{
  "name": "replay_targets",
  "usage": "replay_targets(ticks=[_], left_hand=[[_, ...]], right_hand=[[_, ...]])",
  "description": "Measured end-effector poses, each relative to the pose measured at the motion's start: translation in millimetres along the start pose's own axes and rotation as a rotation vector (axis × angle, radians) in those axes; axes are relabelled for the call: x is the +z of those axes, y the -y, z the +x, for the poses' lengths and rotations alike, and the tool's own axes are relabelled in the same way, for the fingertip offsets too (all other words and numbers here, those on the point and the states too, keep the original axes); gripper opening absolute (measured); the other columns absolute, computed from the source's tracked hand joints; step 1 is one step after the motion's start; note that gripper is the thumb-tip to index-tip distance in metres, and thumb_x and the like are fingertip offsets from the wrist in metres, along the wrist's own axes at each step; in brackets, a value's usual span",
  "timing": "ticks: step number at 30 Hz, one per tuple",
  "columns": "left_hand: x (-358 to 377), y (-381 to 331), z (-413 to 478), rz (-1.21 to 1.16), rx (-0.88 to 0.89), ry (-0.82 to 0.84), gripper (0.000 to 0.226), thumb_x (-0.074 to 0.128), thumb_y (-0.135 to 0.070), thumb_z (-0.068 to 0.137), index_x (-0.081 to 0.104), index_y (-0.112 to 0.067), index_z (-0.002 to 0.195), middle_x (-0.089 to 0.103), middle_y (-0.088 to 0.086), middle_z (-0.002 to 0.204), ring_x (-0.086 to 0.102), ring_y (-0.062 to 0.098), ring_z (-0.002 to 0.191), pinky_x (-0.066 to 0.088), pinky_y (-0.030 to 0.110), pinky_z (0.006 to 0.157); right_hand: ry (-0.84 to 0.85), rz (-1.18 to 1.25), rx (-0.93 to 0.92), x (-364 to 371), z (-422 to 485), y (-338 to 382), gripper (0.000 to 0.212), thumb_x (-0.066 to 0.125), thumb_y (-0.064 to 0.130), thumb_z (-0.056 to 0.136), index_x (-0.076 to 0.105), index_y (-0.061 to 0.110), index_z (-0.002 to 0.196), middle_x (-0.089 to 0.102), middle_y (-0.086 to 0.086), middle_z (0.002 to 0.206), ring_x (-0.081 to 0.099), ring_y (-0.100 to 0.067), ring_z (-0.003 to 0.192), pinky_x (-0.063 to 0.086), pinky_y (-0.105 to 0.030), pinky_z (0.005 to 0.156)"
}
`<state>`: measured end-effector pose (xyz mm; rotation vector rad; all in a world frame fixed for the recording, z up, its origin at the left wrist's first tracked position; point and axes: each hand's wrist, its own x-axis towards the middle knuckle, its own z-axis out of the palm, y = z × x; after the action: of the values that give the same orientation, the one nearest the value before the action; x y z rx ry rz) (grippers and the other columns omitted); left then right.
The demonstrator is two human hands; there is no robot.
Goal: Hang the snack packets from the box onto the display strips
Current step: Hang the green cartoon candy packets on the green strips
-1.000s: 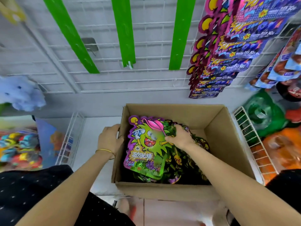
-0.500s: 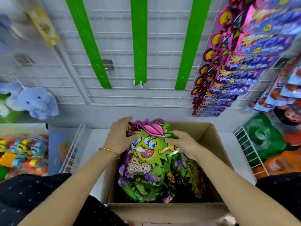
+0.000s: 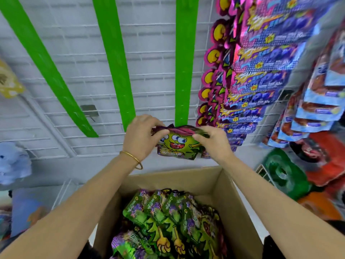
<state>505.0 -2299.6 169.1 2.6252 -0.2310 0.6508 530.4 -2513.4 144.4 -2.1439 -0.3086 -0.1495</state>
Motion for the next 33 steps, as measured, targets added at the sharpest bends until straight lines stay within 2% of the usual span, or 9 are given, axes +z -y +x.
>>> replay_targets(ticks=[3, 7, 12, 17, 21, 23, 27, 30, 33], left_hand=[[9.3, -5.5, 14.4, -0.019, 0.018, 0.063, 0.059, 0.048, -0.062, 0.076, 0.065, -0.016, 0.108, 0.066, 0.004, 0.108, 0.057, 0.024, 0.104, 0.04, 0.035, 0.091], [31.0, -28.0, 42.5, -0.209, -0.102, -0.022, 0.046, 0.064, -0.029, 0.083, 0.053, -0.007, 0.122, 0.06, 0.01, 0.113, 0.054, 0.026, 0.105, 0.04, 0.038, 0.096], [49.1, -42.4, 66.5, -0.291, -0.291, -0.186, 0.039, 0.068, -0.029, 0.079, 0.057, -0.01, 0.111, 0.053, 0.009, 0.109, 0.05, 0.024, 0.103, 0.044, 0.04, 0.092], [56.3, -47.6, 70.7, -0.278, -0.287, -0.131, 0.029, 0.069, -0.03, 0.079, 0.059, -0.008, 0.094, 0.05, 0.008, 0.098, 0.052, 0.025, 0.095, 0.044, 0.033, 0.084], [51.7, -43.4, 63.8, -0.34, -0.264, 0.011, 0.026, 0.059, -0.025, 0.088, 0.04, -0.011, 0.077, 0.039, -0.002, 0.065, 0.039, 0.019, 0.065, 0.03, 0.029, 0.057], [48.4, -37.9, 57.9, -0.387, -0.262, 0.086, 0.032, 0.054, -0.026, 0.091, 0.034, -0.015, 0.069, 0.031, -0.003, 0.057, 0.03, 0.015, 0.054, 0.025, 0.029, 0.049], [37.3, -31.7, 52.0, -0.359, -0.252, 0.178, 0.04, 0.052, -0.03, 0.092, 0.029, -0.018, 0.061, 0.028, -0.002, 0.054, 0.026, 0.014, 0.05, 0.022, 0.031, 0.05], [32.1, -31.8, 51.0, -0.378, -0.259, 0.21, 0.043, 0.053, -0.029, 0.091, 0.029, -0.017, 0.058, 0.027, -0.002, 0.052, 0.024, 0.014, 0.049, 0.02, 0.031, 0.051], [30.2, -31.9, 49.6, -0.422, -0.261, 0.231, 0.042, 0.054, -0.029, 0.091, 0.031, -0.017, 0.057, 0.027, -0.001, 0.051, 0.024, 0.015, 0.049, 0.02, 0.031, 0.051]], right_hand=[[0.017, -0.057, 0.107, 21.2, -4.0, -28.1, 0.017, 0.067, 0.017, 0.084, 0.071, 0.008, 0.099, 0.072, -0.008, 0.091, 0.065, -0.025, 0.085, 0.052, -0.041, 0.078], [0.058, -0.028, 0.2, 35.4, -6.4, -47.1, 0.019, 0.068, 0.022, 0.083, 0.07, 0.011, 0.098, 0.07, -0.005, 0.088, 0.063, -0.021, 0.081, 0.048, -0.033, 0.069], [0.07, 0.044, 0.244, 35.8, -3.1, -45.0, 0.025, 0.069, 0.045, 0.077, 0.069, 0.02, 0.076, 0.071, -0.005, 0.073, 0.066, -0.027, 0.072, 0.053, -0.043, 0.066], [0.035, 0.144, 0.252, 30.7, 2.9, -40.8, 0.014, 0.07, 0.054, 0.069, 0.069, 0.04, 0.067, 0.073, -0.001, 0.073, 0.068, -0.03, 0.074, 0.054, -0.053, 0.069], [-0.024, 0.19, 0.276, 26.6, 8.1, -33.9, 0.047, 0.062, 0.072, 0.056, 0.072, 0.029, 0.072, 0.072, 0.001, 0.069, 0.068, -0.025, 0.07, 0.055, -0.051, 0.068], [-0.048, 0.179, 0.269, 25.4, 11.4, -28.9, 0.045, 0.063, 0.069, 0.061, 0.073, 0.028, 0.074, 0.071, 0.0, 0.069, 0.068, -0.025, 0.07, 0.055, -0.05, 0.068], [-0.102, 0.129, 0.24, 24.8, 18.1, -17.7, 0.035, 0.065, 0.059, 0.072, 0.07, 0.024, 0.07, 0.067, -0.001, 0.062, 0.064, -0.026, 0.062, 0.051, -0.044, 0.06], [-0.103, 0.037, 0.204, 23.3, 20.0, -8.6, 0.039, 0.063, 0.057, 0.077, 0.058, 0.025, 0.055, 0.051, 0.003, 0.048, 0.048, -0.019, 0.048, 0.033, -0.032, 0.05], [-0.124, -0.087, 0.164, 23.1, 21.1, -2.8, 0.041, 0.059, 0.059, 0.079, 0.064, 0.022, 0.064, 0.046, 0.005, 0.047, 0.046, -0.017, 0.051, 0.025, -0.027, 0.048]])
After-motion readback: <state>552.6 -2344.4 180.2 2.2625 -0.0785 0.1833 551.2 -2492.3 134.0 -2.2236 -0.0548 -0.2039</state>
